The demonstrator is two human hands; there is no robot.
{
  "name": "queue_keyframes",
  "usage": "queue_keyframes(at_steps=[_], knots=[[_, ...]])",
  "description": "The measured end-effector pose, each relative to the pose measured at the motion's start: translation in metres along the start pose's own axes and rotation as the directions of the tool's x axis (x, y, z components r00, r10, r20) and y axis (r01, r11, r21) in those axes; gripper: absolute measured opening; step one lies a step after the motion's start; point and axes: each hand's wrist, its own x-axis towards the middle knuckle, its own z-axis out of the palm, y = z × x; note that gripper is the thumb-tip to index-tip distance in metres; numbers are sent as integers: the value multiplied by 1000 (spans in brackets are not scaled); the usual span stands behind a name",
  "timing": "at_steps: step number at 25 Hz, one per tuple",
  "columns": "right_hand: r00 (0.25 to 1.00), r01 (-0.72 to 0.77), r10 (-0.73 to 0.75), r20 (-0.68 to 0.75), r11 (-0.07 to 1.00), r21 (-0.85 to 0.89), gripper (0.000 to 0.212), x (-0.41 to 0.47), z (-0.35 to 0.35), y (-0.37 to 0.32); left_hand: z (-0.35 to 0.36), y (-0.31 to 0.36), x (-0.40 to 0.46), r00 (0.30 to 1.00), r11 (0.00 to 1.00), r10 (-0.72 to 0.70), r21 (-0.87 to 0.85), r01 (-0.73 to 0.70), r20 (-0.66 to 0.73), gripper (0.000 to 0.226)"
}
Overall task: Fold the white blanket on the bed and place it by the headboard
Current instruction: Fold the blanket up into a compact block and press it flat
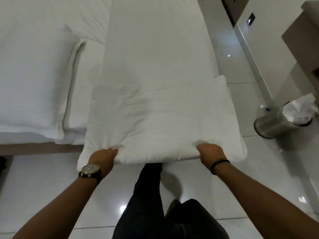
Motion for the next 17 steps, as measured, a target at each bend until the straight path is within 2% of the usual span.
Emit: queue_keyframes(at_steps=[3,6,8,12,13,15,17], knots=[[986,-13,22,-164,998,53,46,-17,4,6,-31,2,-10,999,1000,-17,-7,17,-32,47],[934,-112,126,-334,992,60,54,-31,26,10,-79,-3,-18,995,992,-75,-103,69,-62,41],[904,-210,243,-351,969,131,67,-34,54,15,-111,-7,-25,984,980,-102,-184,74,-143,40],[872,-296,373,-316,917,266,73,-22,83,9,-149,-14,-44,955,966,-119,-254,48,-271,47],[872,-308,392,-294,905,292,71,-14,77,9,-151,-16,-45,950,967,-94,-255,16,-297,49],[883,-320,403,-242,893,317,49,-1,53,16,-142,-20,-45,950,977,-60,-213,-6,-305,53],[878,-250,338,-339,927,279,30,4,29,36,-118,-24,-38,973,990,-80,-133,52,-217,54]])
